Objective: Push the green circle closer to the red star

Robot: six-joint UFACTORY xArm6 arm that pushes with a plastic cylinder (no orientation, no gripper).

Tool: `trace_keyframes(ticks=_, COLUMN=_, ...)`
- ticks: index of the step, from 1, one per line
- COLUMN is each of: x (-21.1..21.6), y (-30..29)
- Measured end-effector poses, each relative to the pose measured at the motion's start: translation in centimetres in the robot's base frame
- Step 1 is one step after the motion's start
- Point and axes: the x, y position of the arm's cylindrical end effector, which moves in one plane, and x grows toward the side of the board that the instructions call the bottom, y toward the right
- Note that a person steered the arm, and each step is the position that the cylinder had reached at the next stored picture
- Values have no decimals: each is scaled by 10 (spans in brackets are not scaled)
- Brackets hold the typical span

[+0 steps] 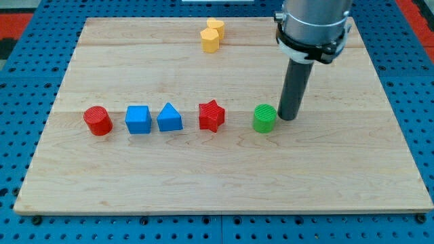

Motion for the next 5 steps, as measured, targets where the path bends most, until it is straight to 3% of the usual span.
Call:
trace_keyframes(ticks=1, x=37, y=-20)
trace_keyframes(ticks=3, x=2, y=-22)
trace_keyframes(ticks=4, x=-22, y=13)
trace_keyframes(ticks=5, x=-31, y=-12)
